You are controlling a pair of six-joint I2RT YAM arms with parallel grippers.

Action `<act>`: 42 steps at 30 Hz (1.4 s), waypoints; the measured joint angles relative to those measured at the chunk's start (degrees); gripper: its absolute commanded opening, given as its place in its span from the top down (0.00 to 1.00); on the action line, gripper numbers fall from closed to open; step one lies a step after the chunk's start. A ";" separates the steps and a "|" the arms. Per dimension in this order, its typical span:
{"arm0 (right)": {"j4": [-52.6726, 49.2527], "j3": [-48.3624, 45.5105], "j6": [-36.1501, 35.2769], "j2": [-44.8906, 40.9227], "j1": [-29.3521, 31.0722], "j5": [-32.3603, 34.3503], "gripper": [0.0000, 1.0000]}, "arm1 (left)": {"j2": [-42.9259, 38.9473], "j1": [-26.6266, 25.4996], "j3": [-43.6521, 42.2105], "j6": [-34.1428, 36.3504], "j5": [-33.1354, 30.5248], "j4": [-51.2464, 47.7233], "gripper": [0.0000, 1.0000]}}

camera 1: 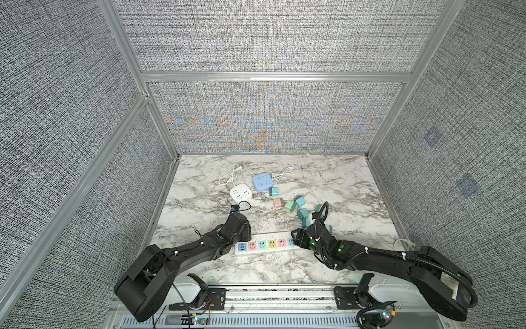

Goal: Insert the plug

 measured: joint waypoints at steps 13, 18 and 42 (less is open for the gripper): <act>0.76 -0.24 6.03 -0.02 7.43 5.22 0.26 | -3.43 0.02 -1.22 -0.37 -2.84 1.18 0.17; -0.22 -2.25 8.44 -4.33 9.46 7.67 0.26 | -3.30 0.02 -0.24 -0.57 -4.44 -0.55 0.16; -32.59 5.57 -1.09 -29.40 2.14 25.44 0.20 | -39.10 0.11 -1.22 2.51 -28.83 -21.49 0.02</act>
